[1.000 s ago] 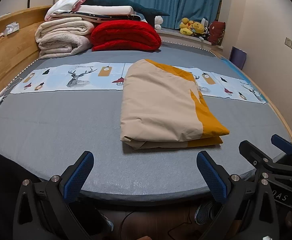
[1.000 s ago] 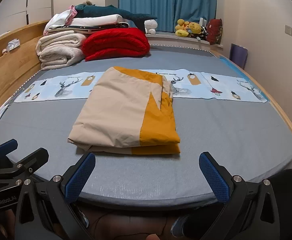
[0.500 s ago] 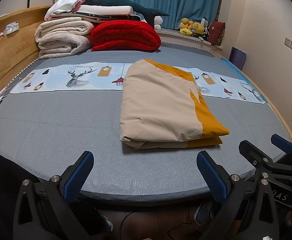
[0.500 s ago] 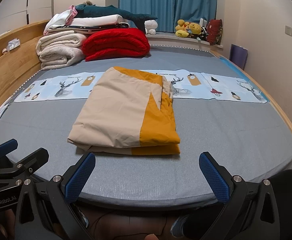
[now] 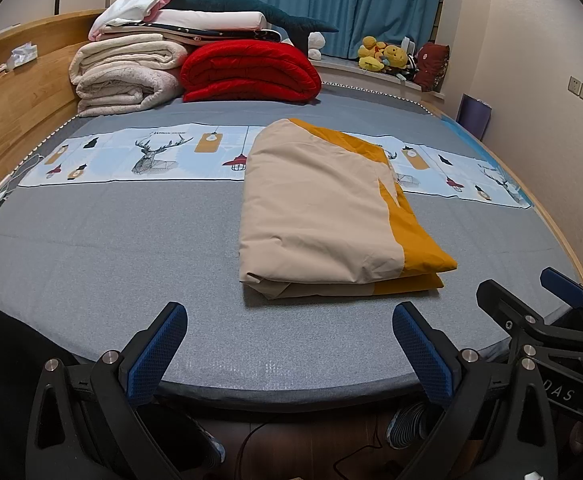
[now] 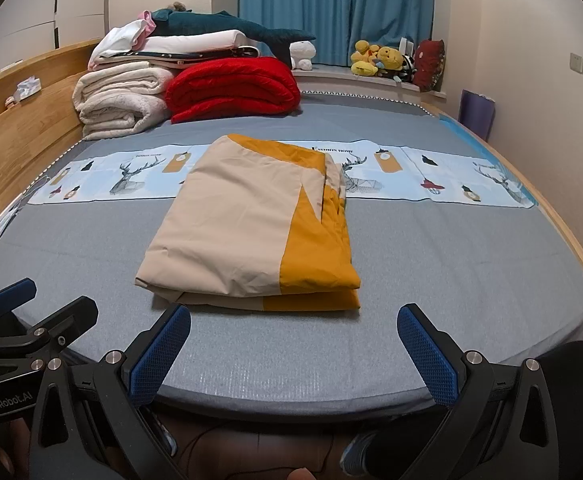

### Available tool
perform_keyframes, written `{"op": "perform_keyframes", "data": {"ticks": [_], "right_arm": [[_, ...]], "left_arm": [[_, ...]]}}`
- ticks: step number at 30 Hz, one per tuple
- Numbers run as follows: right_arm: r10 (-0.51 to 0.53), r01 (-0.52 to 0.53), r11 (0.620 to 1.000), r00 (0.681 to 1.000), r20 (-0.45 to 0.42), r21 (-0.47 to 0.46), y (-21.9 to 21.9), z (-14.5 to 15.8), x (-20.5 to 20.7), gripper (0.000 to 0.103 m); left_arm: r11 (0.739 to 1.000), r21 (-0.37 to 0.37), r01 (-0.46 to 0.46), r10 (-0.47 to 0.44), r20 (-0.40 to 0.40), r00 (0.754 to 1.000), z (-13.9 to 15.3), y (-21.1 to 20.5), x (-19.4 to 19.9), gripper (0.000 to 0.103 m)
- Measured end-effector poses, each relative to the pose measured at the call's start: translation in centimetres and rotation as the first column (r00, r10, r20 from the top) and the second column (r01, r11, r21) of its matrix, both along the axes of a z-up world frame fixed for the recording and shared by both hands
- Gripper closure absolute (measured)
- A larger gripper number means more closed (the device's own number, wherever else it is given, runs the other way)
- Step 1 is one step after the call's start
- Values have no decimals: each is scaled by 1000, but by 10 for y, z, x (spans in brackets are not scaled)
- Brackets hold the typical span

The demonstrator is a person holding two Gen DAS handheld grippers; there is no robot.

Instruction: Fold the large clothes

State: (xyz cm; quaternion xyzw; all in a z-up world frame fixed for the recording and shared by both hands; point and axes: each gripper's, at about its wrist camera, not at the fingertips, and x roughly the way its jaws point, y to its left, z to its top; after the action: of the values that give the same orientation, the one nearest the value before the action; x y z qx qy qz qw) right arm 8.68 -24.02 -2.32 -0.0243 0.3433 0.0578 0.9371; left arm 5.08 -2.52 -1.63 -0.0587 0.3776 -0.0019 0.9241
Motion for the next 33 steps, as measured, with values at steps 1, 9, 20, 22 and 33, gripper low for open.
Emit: {"op": "perform_keyframes", "data": {"ticks": [1,9,20,22,33], "right_arm": [[0,0,1000,1000,1,0,0,0,0,0],[1,-1,1000,1000,3,-1,0,0,1,0],[3,-3,1000,1000,8,-1,-1,4,3,0],[3,-3,1000,1000,8,-1,-1,4,3,0],[3,-3,1000,1000,9,-2,-1,5,5,0]], "left_arm": [[1000,1,-1,1,1,1000,0,0,0,1],[1000,1,-1,1,4,1000,0,-1,0,1],[1000,6,-4,4,4,1000,0,-3,2,1],[1000,4,-3,3,3,1000,0,-3,2,1],[1000,3,-4,4,3,1000,0,-5,2,1]]}}
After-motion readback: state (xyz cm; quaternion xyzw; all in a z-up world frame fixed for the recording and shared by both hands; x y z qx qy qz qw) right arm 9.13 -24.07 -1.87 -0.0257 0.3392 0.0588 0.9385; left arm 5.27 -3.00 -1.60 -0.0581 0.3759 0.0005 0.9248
